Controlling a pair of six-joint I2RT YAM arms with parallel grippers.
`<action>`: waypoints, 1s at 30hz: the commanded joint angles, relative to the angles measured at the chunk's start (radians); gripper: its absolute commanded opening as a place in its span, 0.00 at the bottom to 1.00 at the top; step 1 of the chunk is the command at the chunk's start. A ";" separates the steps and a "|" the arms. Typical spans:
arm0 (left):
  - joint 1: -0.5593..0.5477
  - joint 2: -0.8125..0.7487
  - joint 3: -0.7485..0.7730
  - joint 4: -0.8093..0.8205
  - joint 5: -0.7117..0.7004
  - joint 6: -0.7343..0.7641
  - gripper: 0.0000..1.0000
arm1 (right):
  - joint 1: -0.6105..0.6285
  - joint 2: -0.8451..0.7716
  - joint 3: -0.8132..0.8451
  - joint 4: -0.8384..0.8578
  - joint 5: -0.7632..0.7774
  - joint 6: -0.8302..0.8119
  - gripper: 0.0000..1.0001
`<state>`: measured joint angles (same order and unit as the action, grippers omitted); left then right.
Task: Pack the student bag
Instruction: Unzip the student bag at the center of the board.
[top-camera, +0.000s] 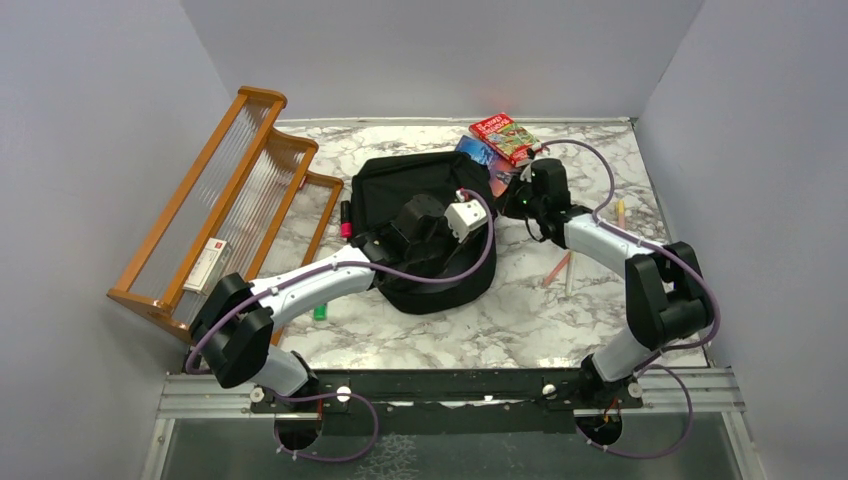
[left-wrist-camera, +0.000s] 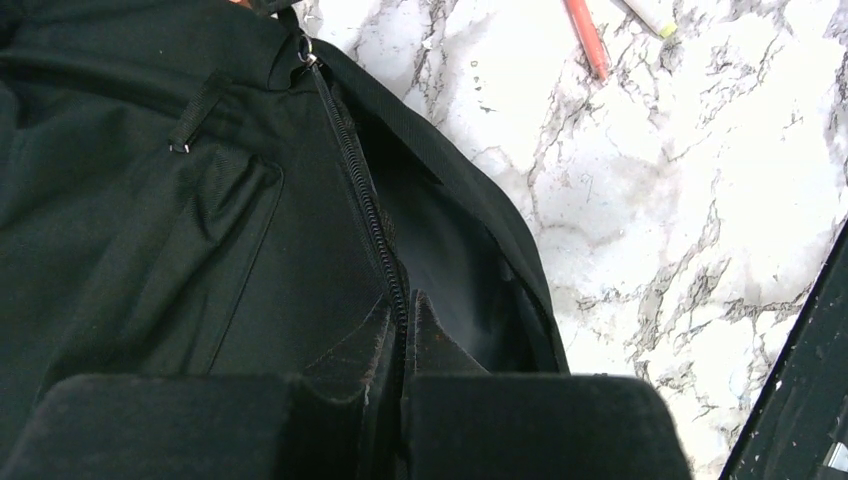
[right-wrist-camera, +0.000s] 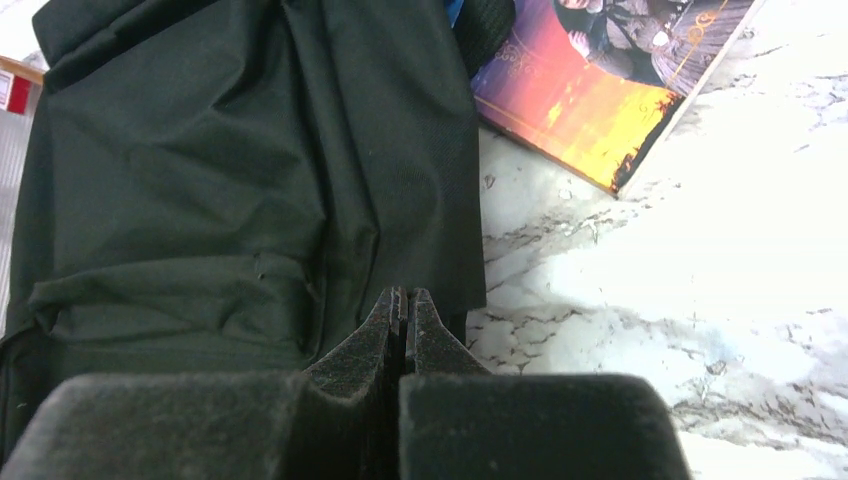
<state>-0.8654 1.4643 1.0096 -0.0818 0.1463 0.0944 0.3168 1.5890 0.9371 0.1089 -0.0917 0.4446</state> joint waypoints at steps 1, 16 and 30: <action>-0.012 -0.069 0.039 -0.057 0.017 0.016 0.00 | -0.038 0.064 0.063 0.042 0.132 -0.030 0.01; -0.012 -0.079 0.078 -0.096 -0.002 0.043 0.00 | -0.070 0.210 0.192 0.000 0.277 -0.024 0.01; -0.013 -0.110 0.152 -0.140 0.020 0.062 0.00 | -0.089 0.270 0.328 0.044 0.205 -0.077 0.00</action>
<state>-0.8585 1.4494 1.0958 -0.1474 0.0864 0.1623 0.3050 1.7950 1.1954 0.0605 -0.0448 0.4416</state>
